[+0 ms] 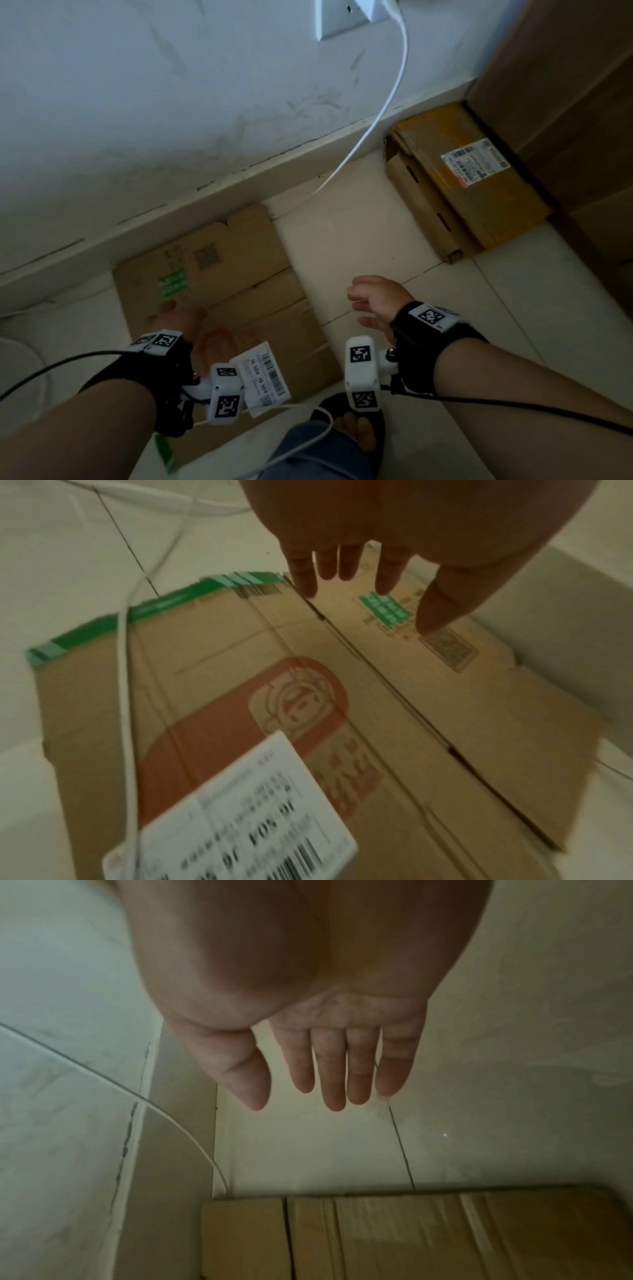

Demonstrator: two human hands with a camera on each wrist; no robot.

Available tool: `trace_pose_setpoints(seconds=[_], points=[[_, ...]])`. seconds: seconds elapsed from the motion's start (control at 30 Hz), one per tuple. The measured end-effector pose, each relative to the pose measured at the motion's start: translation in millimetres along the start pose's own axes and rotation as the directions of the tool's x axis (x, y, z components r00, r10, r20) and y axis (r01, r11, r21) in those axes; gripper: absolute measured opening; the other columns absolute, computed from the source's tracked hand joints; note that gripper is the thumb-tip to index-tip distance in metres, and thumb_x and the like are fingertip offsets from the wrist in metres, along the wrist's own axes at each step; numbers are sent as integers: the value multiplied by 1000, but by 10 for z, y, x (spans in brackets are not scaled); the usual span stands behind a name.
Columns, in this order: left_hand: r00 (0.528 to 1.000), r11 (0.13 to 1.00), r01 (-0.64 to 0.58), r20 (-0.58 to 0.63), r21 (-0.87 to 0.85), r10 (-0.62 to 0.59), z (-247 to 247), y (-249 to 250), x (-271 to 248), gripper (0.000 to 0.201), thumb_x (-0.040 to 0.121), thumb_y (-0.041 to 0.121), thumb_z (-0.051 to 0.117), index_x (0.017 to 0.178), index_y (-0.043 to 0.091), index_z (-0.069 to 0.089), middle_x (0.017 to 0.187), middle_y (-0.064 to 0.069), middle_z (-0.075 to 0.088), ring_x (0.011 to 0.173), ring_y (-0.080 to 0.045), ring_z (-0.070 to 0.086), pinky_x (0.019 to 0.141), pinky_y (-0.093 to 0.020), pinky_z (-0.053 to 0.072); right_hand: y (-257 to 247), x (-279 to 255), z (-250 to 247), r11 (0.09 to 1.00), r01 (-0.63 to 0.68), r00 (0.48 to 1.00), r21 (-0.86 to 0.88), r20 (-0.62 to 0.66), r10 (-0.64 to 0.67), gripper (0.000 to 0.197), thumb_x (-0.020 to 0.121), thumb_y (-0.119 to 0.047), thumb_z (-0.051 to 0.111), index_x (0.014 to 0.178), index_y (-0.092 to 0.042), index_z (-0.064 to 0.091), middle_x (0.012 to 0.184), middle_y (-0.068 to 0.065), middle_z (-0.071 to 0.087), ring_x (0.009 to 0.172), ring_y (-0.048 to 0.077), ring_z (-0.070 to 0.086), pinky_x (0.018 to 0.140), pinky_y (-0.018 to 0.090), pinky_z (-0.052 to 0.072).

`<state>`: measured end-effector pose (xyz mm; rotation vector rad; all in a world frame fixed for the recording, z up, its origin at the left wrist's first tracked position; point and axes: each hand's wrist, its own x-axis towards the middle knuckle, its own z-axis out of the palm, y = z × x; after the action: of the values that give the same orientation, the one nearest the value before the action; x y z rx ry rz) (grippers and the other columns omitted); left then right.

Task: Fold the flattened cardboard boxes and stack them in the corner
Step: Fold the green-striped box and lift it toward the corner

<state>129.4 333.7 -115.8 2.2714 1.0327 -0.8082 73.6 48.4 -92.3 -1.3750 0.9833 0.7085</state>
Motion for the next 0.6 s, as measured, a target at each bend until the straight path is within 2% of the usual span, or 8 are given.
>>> trace_pose_setpoints(seconds=[0.07,0.13,0.27,0.33,0.4,0.5,0.53,0.6], points=[[999,998,44,-31,44,-42,-64,-99,28,59,95,24,47,146,7,24,153,-22,28,134,-36,37,108,-37,34,2,18,100,999,-9,1000,-39,14,9,44,89,-14,53,130,3,49,127,25,56,120,33,52,95,42,45],[994,995,100,-41,7,-99,-109,-139,56,68,92,24,53,147,3,19,149,-26,32,126,-41,44,100,-42,40,-7,48,173,997,-11,1000,-79,21,13,48,89,-15,53,133,2,46,133,27,52,126,36,48,104,48,40],[981,981,193,2,13,-193,-132,-260,240,73,90,18,57,145,-8,17,152,-27,26,134,-41,35,111,-45,33,-11,95,287,988,-24,999,-153,44,31,46,90,-12,51,129,10,44,138,28,46,129,39,44,106,51,39],[969,969,247,3,-23,-247,-141,-307,287,77,87,19,62,145,-8,19,150,-27,31,131,-43,38,110,-48,35,1,103,332,984,-15,998,-177,63,27,45,90,-13,53,132,1,47,141,21,48,130,35,45,104,45,40],[965,964,260,-10,-54,-261,-169,-372,349,78,85,17,64,145,-6,20,146,-29,35,126,-45,42,105,-48,39,10,91,366,981,-8,997,-196,77,23,47,90,-16,53,136,-8,46,143,13,47,130,31,46,103,41,40],[968,964,247,-12,-100,-250,-242,-465,418,68,84,15,65,139,-7,32,126,-32,50,106,-46,54,87,-48,46,7,72,396,957,-17,994,-291,100,48,48,94,-20,46,140,-6,40,148,9,39,133,27,40,108,38,37],[970,966,241,-7,-94,-243,-247,-490,426,66,83,15,65,136,-8,34,126,-33,51,103,-45,55,78,-44,45,6,64,393,946,-9,994,-324,97,43,49,94,-20,45,141,-6,38,150,9,35,136,25,37,111,36,34],[972,962,235,42,-136,-231,-265,-536,429,63,84,12,64,135,-11,36,133,-35,48,107,-45,54,77,-38,41,22,55,399,927,16,993,-374,112,29,54,93,-21,47,144,-9,33,152,10,33,138,24,34,114,35,30]])
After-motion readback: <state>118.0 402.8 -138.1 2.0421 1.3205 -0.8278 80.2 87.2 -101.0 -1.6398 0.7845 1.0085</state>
